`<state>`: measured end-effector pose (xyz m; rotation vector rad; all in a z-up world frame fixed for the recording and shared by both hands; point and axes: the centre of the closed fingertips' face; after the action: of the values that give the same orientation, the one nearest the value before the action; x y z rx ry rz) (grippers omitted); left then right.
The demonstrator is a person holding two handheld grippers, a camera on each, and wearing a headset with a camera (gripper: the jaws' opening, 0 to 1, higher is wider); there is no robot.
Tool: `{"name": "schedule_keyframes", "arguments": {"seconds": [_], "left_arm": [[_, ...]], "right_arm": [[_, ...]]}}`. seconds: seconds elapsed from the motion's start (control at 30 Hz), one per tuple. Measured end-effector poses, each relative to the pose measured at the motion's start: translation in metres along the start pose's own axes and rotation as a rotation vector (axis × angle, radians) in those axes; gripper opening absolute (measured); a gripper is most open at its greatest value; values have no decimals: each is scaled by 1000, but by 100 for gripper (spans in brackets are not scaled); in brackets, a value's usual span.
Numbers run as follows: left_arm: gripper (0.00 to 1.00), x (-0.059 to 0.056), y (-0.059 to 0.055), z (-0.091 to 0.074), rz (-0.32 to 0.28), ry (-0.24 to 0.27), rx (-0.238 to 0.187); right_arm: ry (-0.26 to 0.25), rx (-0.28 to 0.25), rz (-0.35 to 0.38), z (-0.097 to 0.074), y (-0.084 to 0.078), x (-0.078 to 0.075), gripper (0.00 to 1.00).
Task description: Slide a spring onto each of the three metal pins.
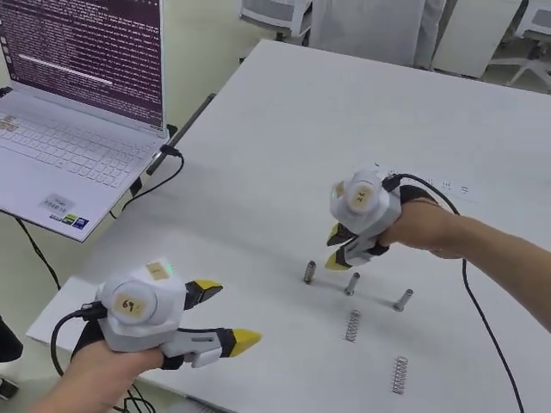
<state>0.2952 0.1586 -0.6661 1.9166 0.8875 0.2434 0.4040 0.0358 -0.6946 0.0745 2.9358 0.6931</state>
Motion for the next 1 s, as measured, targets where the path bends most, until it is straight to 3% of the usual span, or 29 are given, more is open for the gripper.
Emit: {"name": "schedule_keyframes", "arguments": {"seconds": [0.8,1.0], "left_arm": [[53,-6,6,10,13,-26,2],[54,-8,7,13,17,-36,7]], "right_arm": [[-117,-207,235,-32,-11,15,28],[-140,-289,332,-40,-14,27,34]]}}
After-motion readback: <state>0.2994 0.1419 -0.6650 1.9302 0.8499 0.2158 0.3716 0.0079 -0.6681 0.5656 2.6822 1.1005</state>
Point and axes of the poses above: the centre of the closed fingertips' face, and the gripper's own axes: z roughly forward along the fingers, x roughly to its left, y roughly out of its top, and after that the axes turned 3 degrees about -z, right-handed
